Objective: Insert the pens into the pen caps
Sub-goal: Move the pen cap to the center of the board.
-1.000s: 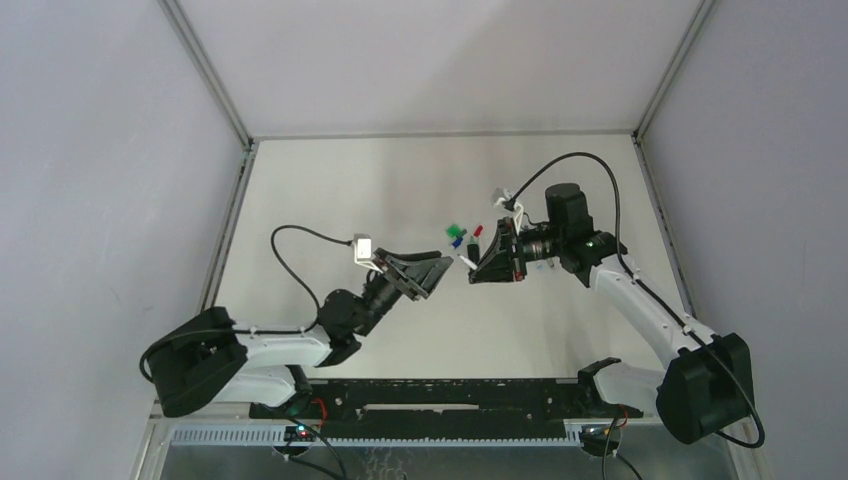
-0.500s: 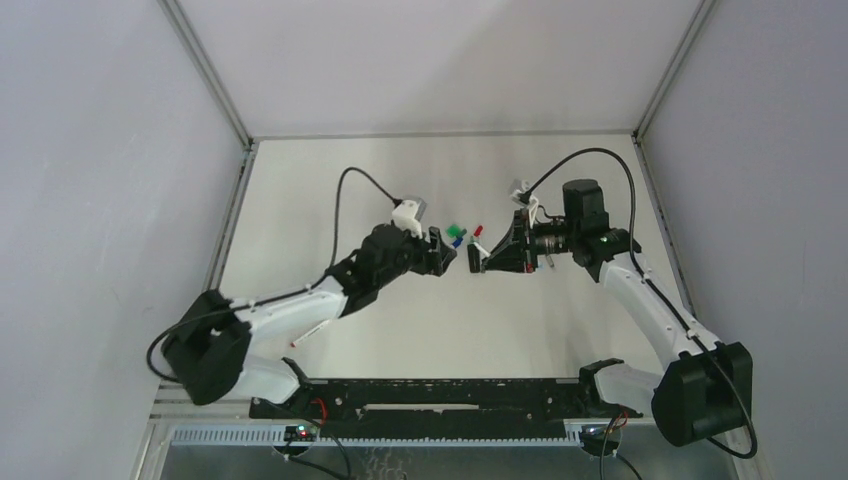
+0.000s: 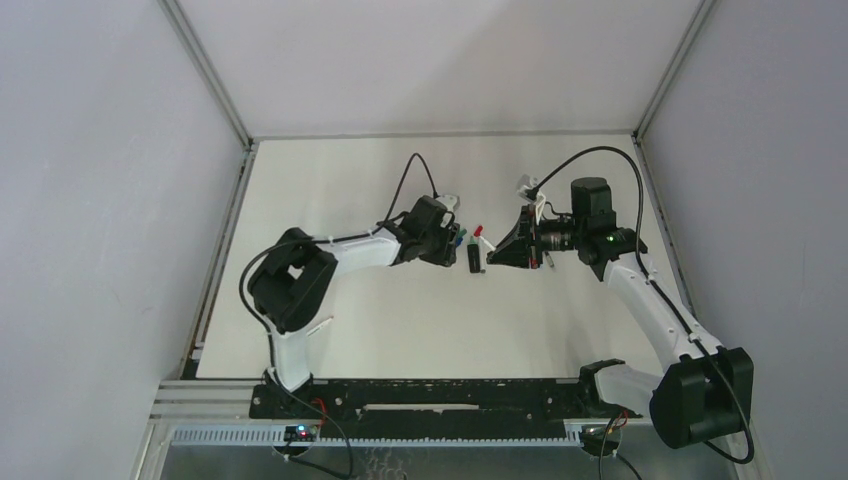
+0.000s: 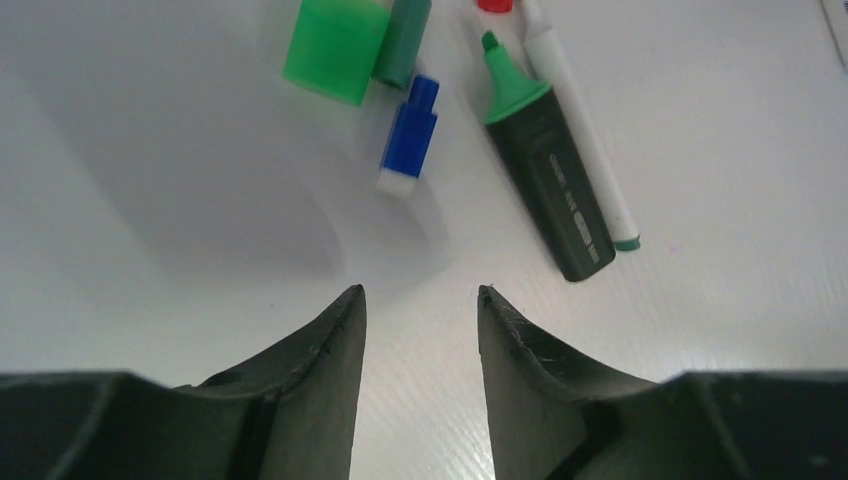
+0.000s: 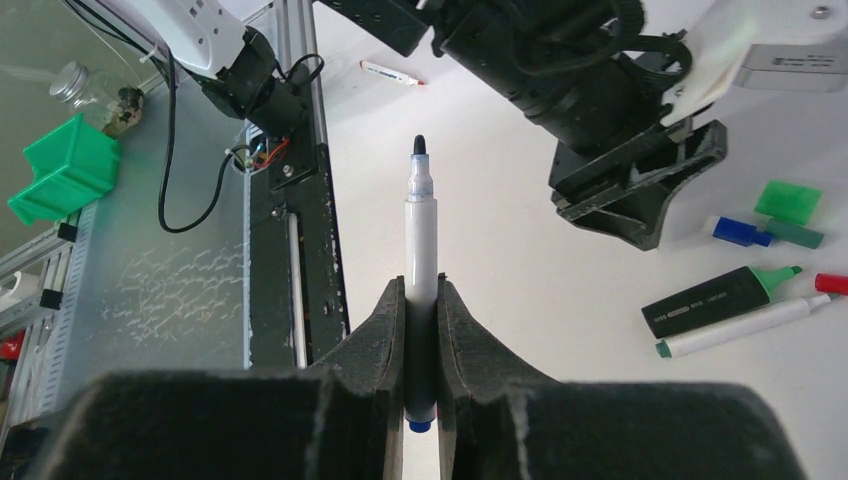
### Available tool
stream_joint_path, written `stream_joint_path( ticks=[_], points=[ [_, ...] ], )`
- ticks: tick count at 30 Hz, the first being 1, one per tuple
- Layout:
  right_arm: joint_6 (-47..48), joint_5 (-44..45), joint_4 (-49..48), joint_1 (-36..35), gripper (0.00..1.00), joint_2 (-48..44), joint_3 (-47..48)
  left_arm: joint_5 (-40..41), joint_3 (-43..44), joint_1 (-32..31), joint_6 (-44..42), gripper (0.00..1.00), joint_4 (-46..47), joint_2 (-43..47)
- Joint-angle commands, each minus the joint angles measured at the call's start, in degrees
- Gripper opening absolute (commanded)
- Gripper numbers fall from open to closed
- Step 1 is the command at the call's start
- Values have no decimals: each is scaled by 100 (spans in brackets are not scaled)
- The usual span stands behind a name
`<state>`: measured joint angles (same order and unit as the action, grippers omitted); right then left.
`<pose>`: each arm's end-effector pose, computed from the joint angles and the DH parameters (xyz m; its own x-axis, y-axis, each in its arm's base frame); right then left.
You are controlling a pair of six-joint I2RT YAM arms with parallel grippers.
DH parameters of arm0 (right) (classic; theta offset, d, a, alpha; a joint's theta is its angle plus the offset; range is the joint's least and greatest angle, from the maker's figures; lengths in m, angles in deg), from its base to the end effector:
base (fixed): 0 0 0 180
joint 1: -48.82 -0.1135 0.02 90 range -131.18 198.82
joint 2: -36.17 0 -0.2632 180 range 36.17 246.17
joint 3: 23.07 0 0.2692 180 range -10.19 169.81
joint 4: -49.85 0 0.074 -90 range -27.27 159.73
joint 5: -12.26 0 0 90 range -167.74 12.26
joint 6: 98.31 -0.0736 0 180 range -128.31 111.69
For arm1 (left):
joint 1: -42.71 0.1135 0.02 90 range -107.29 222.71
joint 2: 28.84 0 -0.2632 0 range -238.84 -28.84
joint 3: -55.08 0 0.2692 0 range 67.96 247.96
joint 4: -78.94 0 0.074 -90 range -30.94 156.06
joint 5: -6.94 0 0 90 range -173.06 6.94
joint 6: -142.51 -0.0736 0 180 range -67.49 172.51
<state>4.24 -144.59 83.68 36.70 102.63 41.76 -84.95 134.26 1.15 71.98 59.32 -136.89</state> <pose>0.2476 0.1224 0.2874 -0.3766 -0.1682 -0.9110 -0.9186 0.1952 0.3437 0.3240 -0.2905 0.1233 -0.7547 0.2239 -0.6166 0.4538 0.8570 -0.2442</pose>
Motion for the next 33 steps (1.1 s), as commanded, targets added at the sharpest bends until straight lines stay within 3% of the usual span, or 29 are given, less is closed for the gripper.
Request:
stream_joint_path(
  ticks=[1,13,26,33],
  points=[
    [94,-21,-29,18,0,-90,198,-257,708,122,-253,48,-345,-299],
    [114,-43,14,10,0,-71,229,-665,1772,349,-392,42,-916,-1065],
    [109,-74,32,25,0,-106,246,-943,2166,372,-437,31,-1096,-1449],
    [105,-109,40,52,0,-140,246,-1071,2104,369,-631,11,-1169,-1434]
  ],
)
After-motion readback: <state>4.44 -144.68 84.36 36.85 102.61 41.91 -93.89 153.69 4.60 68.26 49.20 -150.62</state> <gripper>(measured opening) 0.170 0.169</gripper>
